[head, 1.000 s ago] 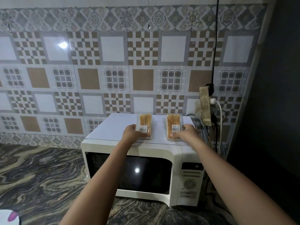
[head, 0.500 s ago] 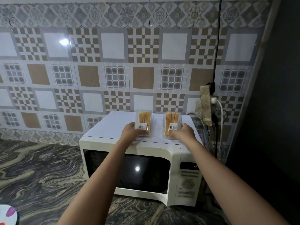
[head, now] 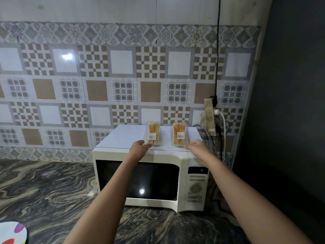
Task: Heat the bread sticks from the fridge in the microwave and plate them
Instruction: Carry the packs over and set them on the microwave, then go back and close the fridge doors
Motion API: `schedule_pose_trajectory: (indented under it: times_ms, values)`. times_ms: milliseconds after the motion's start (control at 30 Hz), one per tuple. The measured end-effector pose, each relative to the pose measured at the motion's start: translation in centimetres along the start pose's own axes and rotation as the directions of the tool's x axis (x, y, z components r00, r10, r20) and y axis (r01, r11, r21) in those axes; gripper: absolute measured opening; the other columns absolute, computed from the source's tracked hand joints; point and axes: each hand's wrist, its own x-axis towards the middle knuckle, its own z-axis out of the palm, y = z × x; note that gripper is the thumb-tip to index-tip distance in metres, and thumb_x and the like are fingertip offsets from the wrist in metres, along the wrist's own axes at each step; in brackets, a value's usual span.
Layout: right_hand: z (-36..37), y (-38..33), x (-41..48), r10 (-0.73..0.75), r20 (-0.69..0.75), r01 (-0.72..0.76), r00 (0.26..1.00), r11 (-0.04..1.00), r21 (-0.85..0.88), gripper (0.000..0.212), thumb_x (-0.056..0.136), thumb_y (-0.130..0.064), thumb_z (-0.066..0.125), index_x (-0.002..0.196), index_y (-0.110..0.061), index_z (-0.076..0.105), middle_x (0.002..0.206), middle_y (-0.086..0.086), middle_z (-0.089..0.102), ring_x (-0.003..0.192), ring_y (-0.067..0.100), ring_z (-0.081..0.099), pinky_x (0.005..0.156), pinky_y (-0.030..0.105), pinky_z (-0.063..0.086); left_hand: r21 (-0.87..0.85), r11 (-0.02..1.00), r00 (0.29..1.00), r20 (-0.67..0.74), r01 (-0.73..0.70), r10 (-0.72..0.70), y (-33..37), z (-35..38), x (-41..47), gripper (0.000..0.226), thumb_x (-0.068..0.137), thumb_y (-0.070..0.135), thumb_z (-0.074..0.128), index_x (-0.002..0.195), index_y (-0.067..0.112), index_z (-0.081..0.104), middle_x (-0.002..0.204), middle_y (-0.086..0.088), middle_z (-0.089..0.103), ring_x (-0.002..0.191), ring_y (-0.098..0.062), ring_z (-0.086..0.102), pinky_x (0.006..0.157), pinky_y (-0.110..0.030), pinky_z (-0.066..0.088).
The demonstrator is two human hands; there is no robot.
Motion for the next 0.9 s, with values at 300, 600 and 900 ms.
schedule_pose_trajectory:
  times_ms: [300,600,900]
  values:
    - [-1.1,-0.4,-14.5,0.063,-0.137,-0.061,0.989,0.998,0.017,0.048,0.090,-0.024,0.057,0.133,-0.006,0.046,0.137,0.010,0.048,0.123,0.024,0.048,0.102,0.035,0.040,-0.027,0.994,0.988,0.112,-0.102,0.104,-1.5,-3.1,-8.6,0.055,0.091,0.020,0.057,0.140,0.004,0.038,0.146,-0.012,0.041,0.132,-0.028,0.041,0.108,-0.036,0.034]
    - [-3.7,3.1,-33.5,0.207,-0.343,-0.196,0.916,0.978,0.067,0.042,0.092,-0.026,0.057,0.131,-0.010,0.050,0.134,0.006,0.050,0.123,0.022,0.047,0.094,0.029,0.039,-0.101,0.984,0.908,0.382,-0.144,0.172,-3.2,-0.8,-23.2,0.047,0.089,0.016,0.060,0.133,0.003,0.048,0.133,-0.009,0.055,0.123,-0.025,0.050,0.103,-0.033,0.040]
    - [-11.1,7.2,-53.0,0.308,-0.672,-0.280,0.674,0.947,0.154,0.030,0.087,-0.021,0.061,0.116,-0.012,0.061,0.116,0.004,0.059,0.110,0.020,0.055,0.093,0.030,0.048,-0.218,0.930,0.668,0.648,-0.297,0.366,0.8,7.7,-40.9,0.036,0.091,0.016,0.057,0.126,0.009,0.056,0.126,-0.006,0.058,0.118,-0.021,0.052,0.099,-0.027,0.040]
